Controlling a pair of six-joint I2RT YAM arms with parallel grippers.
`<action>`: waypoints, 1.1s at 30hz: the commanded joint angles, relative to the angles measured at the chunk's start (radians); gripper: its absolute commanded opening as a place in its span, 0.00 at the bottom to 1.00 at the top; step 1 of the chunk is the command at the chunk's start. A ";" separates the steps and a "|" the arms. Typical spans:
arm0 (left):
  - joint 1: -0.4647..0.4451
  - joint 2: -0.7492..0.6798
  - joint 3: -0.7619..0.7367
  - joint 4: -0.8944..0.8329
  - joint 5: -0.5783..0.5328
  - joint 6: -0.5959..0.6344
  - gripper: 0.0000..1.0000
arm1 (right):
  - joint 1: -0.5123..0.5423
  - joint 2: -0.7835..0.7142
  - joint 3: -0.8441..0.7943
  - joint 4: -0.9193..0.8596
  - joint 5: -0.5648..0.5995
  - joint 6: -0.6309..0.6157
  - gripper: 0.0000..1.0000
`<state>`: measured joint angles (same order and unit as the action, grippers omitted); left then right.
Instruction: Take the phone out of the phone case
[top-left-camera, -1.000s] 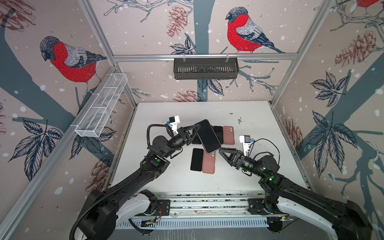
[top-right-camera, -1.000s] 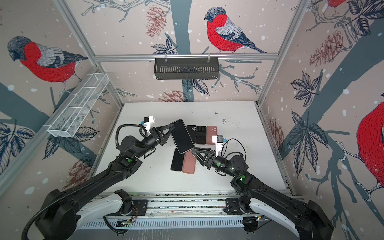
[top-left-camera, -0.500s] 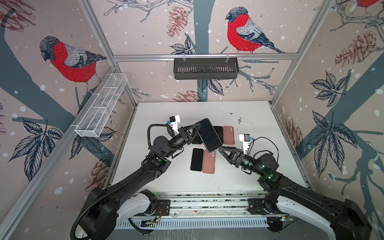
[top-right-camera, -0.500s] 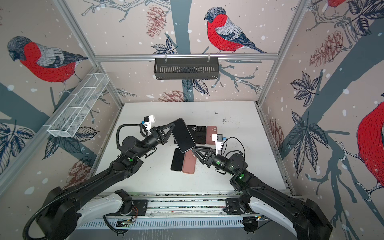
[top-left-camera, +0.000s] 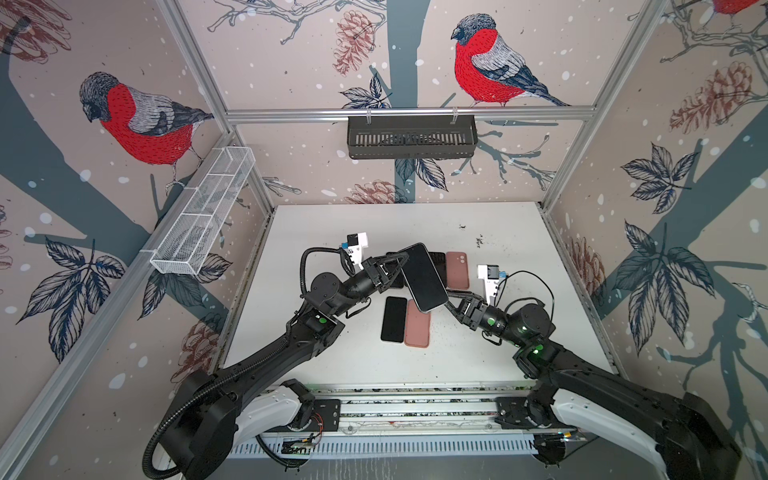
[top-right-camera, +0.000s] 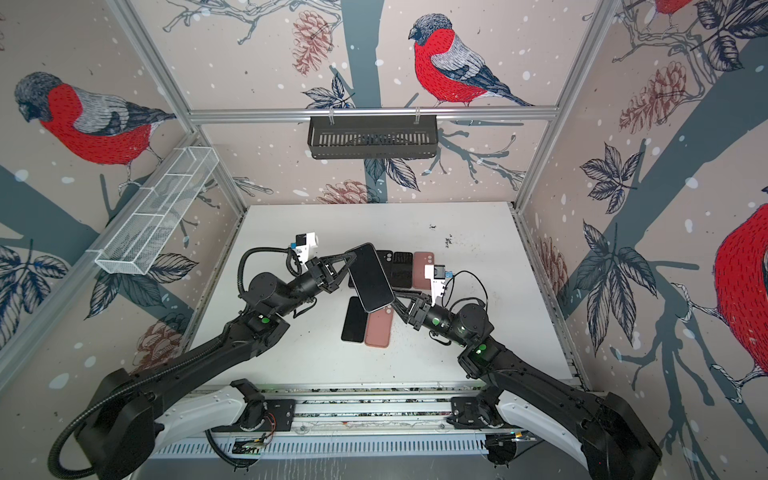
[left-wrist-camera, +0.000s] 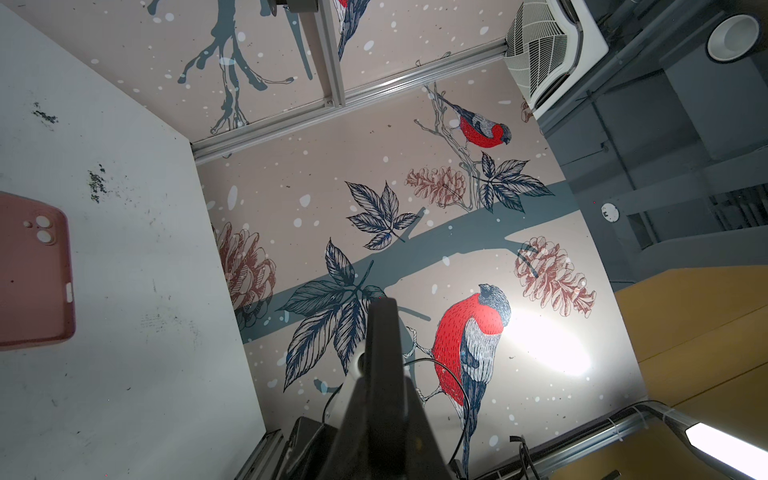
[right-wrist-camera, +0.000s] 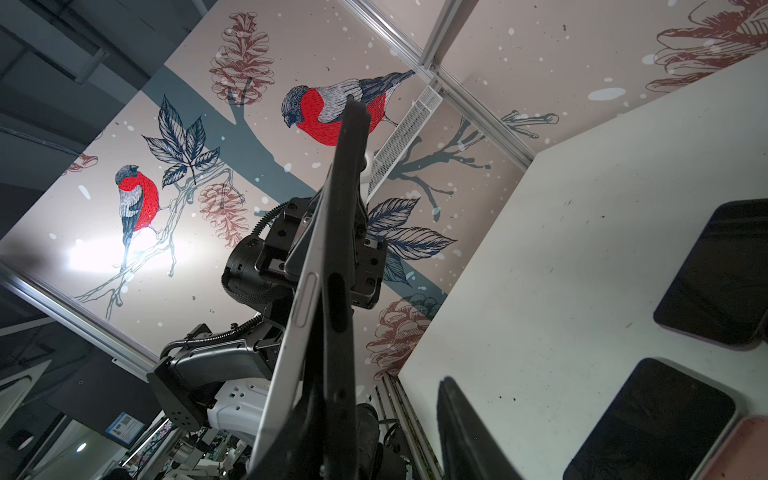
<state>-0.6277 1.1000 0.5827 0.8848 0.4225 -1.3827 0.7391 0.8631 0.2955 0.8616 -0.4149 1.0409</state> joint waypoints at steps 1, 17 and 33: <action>-0.003 0.001 -0.002 0.105 0.023 -0.007 0.00 | 0.000 0.003 0.001 0.070 -0.015 0.025 0.38; -0.004 0.050 -0.033 0.157 0.017 -0.004 0.00 | 0.005 -0.012 -0.035 0.090 -0.040 0.080 0.05; -0.010 0.176 -0.053 0.057 -0.025 0.127 0.70 | -0.003 -0.200 -0.059 -0.248 0.141 0.166 0.00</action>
<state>-0.6353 1.2697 0.5350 0.9260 0.4168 -1.3182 0.7448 0.6903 0.2432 0.6716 -0.3416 1.1778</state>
